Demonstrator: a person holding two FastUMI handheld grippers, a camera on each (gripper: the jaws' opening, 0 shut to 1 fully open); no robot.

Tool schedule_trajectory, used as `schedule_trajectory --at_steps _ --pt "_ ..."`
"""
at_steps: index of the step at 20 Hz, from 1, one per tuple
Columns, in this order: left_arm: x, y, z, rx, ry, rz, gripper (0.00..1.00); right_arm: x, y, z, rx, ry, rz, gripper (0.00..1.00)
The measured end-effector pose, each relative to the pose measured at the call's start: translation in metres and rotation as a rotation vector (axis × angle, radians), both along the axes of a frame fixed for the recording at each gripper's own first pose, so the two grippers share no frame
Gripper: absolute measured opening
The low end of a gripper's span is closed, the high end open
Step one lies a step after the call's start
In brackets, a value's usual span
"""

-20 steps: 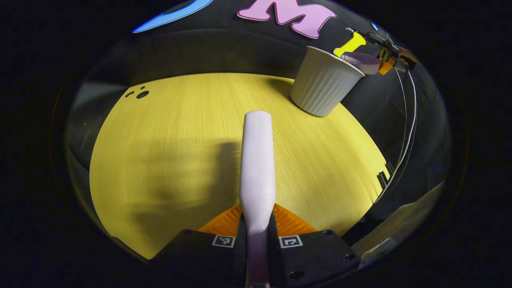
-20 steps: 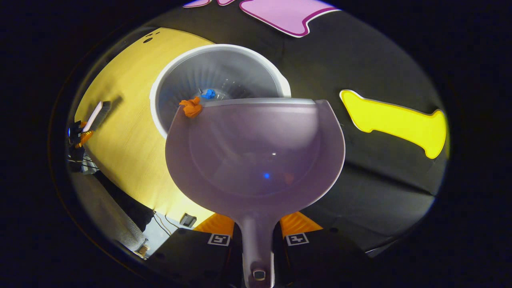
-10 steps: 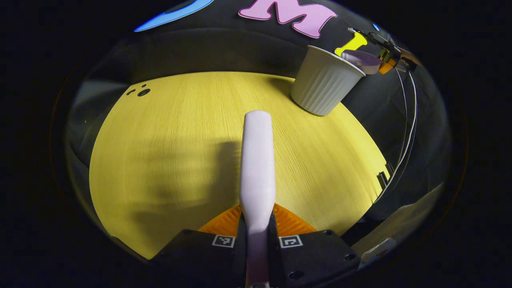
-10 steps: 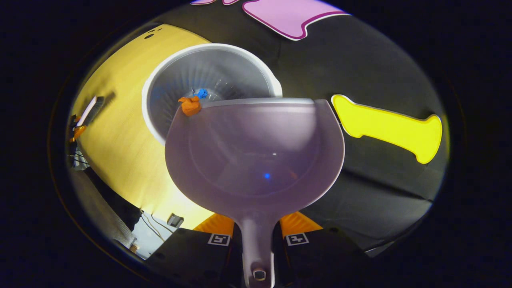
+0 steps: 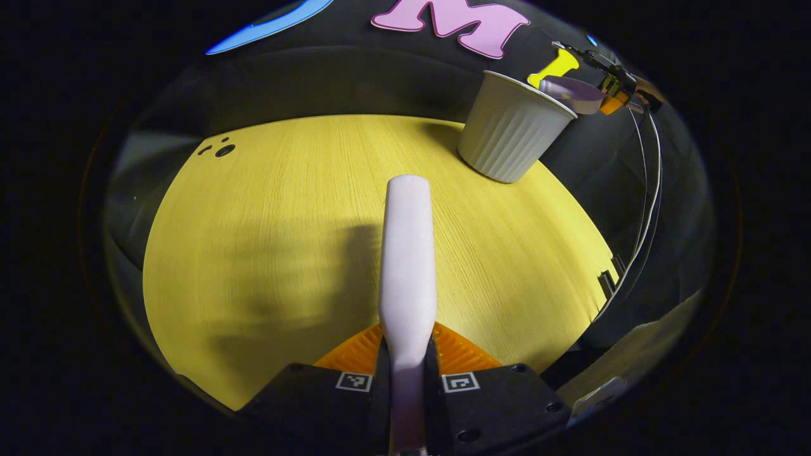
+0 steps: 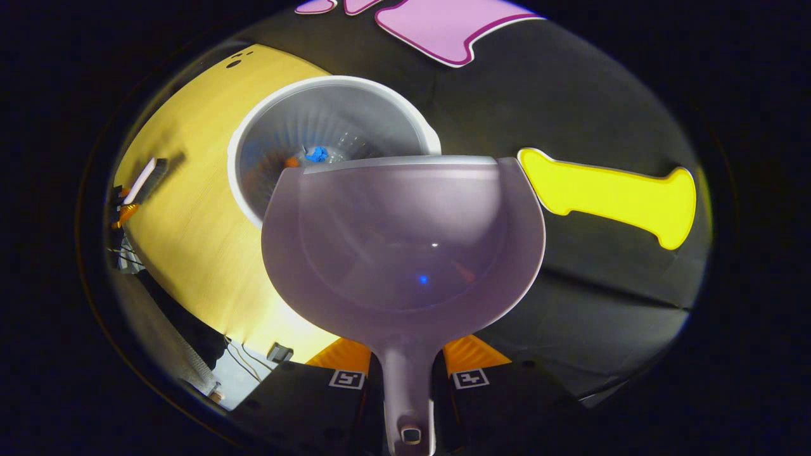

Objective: Pick up the small broom and dustpan from the desktop, sweep the trash into the dustpan with the broom, and then empty the trash into the garbage bin.

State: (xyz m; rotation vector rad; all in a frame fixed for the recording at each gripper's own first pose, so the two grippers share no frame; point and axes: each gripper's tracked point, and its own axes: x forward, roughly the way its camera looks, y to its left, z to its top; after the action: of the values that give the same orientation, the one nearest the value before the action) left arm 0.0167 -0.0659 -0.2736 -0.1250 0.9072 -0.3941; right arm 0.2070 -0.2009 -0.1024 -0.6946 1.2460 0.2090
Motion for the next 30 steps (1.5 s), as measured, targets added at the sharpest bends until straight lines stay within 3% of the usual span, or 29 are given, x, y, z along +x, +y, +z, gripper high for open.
schedule_trajectory --at_steps 3,5,6,9,11,12,15,16,17,18,21,23,26,30 --pt "0.0 0.002 0.002 0.005 -0.001 0.009 0.26 -0.018 0.015 0.012 0.156 -0.082 -0.05 0.39" --pt "0.002 0.003 0.004 0.019 -0.005 0.009 0.26 -0.033 0.027 0.025 0.249 -0.14 -0.058 0.35" --pt "0.002 0.004 0.004 0.025 -0.007 0.008 0.26 -0.042 0.032 0.031 0.286 -0.165 -0.059 0.39" --pt "0.004 0.006 0.009 0.043 -0.016 0.01 0.26 -0.074 0.054 0.043 0.382 -0.213 -0.048 0.35" --pt "0.005 0.007 0.011 0.057 -0.022 0.015 0.26 -0.098 0.074 0.041 0.439 -0.211 -0.026 0.32" --pt "0.006 0.007 0.012 0.061 -0.022 0.015 0.26 -0.115 0.084 0.037 0.462 -0.198 -0.014 0.35" --pt "0.007 0.01 0.011 0.09 -0.016 0.012 0.25 -0.163 0.117 0.01 0.522 -0.13 0.012 0.32" --pt "0.007 0.01 0.009 0.102 -0.012 0.014 0.25 -0.177 0.131 -0.004 0.547 -0.106 0.005 0.32" --pt "0.007 0.01 0.009 0.113 -0.009 0.016 0.24 -0.19 0.144 -0.019 0.57 -0.082 -0.005 0.39" --pt "0.007 0.011 0.007 0.126 -0.006 0.019 0.25 -0.201 0.155 -0.033 0.59 -0.062 -0.017 0.31" --pt "0.006 0.012 0.002 0.162 0.007 0.022 0.26 -0.229 0.18 -0.082 0.607 -0.001 -0.057 0.35" --pt "0.005 0.013 -0.002 0.194 0.012 0.022 0.25 -0.243 0.19 -0.116 0.58 0.021 -0.074 0.39" --pt "0.005 0.012 -0.009 0.228 0.02 0.012 0.25 -0.256 0.207 -0.155 0.582 0.059 -0.101 0.31" --pt "0.016 0.011 -0.023 0.262 0.027 0.006 0.26 -0.258 0.216 -0.192 0.571 0.049 -0.145 0.35"
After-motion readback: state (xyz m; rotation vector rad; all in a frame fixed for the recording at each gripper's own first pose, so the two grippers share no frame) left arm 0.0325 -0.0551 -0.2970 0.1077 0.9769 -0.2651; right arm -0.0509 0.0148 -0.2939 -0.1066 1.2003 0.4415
